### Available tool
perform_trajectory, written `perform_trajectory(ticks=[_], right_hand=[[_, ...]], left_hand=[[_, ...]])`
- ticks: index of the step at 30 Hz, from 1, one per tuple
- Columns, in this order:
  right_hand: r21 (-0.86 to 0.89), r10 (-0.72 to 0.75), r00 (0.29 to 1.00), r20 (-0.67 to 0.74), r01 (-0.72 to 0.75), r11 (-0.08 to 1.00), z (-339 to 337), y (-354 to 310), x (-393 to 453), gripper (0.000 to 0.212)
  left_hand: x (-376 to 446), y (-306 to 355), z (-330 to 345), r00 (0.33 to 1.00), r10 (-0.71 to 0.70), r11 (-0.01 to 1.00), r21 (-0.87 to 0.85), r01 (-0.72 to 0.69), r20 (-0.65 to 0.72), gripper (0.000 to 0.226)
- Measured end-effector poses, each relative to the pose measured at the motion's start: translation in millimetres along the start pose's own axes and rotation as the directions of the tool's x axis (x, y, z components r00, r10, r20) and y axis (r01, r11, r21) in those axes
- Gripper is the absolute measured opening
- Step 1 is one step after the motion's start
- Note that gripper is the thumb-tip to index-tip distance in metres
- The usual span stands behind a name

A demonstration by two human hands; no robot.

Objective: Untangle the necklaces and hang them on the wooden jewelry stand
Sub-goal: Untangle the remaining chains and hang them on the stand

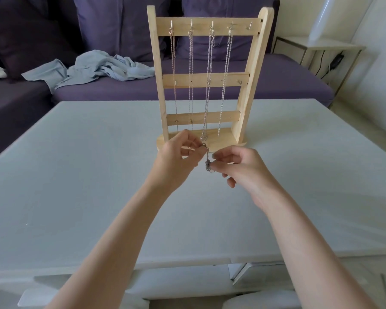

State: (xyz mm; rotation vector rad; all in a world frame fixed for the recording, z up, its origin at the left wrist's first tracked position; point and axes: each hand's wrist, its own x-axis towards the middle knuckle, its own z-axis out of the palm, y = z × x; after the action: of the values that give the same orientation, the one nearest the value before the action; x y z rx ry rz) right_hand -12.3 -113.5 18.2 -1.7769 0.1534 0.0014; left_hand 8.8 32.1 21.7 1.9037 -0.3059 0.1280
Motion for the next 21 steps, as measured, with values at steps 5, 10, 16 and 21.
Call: perform_trajectory(ticks=[5, 10, 16, 21], right_hand=[[0.069, -0.006, 0.994, 0.107, -0.001, 0.998, 1, -3, -3, 0.011], [0.107, 0.017, 0.995, 0.098, -0.028, 0.994, -1, -5, -3, 0.014], [0.202, 0.059, 0.995, 0.082, -0.075, 0.977, -6, -5, -2, 0.012], [0.217, 0.057, 0.992, 0.116, -0.082, 0.973, -11, -6, -3, 0.008]], left_hand=[[-2, 6, 0, 0.998, -0.061, 0.989, -0.133, 0.064, 0.021, 0.012], [-2, 6, -3, 0.969, -0.246, 0.909, -0.337, 0.243, 0.035, 0.005], [-5, 7, -9, 0.819, -0.448, 0.516, -0.644, 0.564, 0.359, 0.007], [-7, 5, -7, 0.825, -0.384, 0.572, -0.594, 0.565, 0.414, 0.010]])
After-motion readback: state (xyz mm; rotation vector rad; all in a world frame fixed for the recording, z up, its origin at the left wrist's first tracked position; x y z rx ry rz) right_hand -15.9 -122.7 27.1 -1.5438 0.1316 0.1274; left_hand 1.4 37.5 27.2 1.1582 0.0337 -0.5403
